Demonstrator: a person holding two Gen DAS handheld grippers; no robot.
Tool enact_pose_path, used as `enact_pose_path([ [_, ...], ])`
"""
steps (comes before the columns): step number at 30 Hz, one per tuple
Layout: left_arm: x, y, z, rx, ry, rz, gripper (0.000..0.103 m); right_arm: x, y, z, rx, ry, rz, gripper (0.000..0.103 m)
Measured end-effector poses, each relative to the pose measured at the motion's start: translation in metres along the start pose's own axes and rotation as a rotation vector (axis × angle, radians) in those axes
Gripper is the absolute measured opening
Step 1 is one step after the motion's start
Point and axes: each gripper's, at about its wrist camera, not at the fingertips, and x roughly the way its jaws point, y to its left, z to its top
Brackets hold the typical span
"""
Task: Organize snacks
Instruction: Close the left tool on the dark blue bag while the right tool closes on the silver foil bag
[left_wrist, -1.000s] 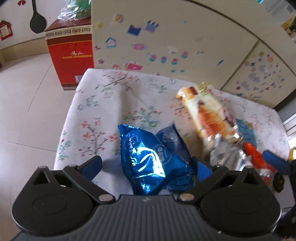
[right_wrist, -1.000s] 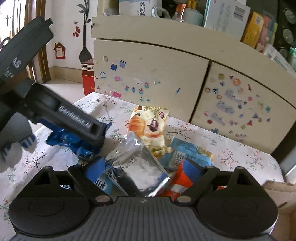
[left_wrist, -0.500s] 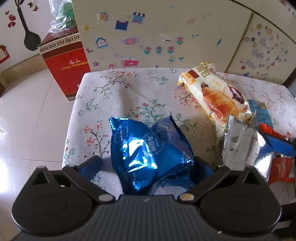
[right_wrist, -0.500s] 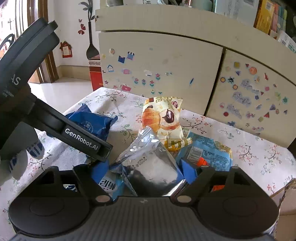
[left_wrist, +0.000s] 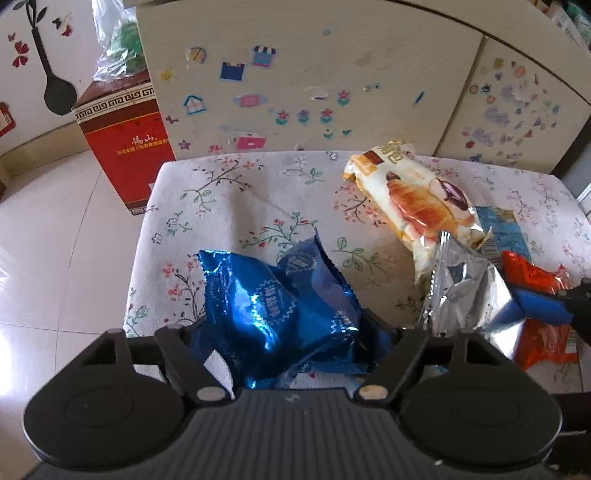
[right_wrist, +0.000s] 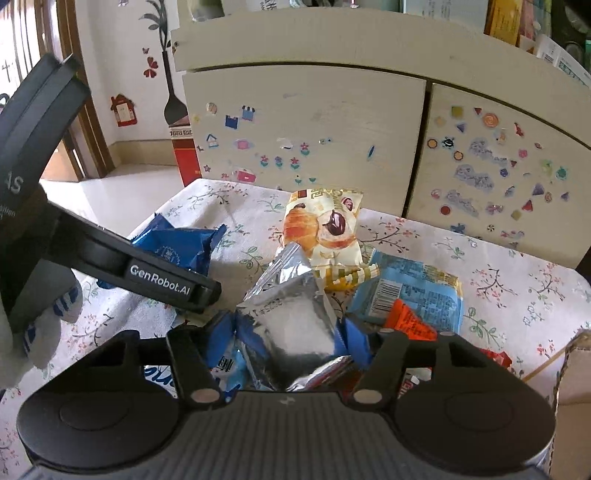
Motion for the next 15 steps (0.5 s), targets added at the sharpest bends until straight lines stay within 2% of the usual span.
enact_pose_path([
  [10,-0.0077,0.0044,-0.0003,-0.006,-0.008,-0.047,0.074,-0.0021,-0.0002,-0.0008,0.036,0.005,-0.001,0.068],
  [15,-0.0106,0.0067,-0.0002,-0.011,-0.015,-0.036,0.074,-0.0103,-0.001,0.0027,0.058,-0.02,-0.013,0.068],
])
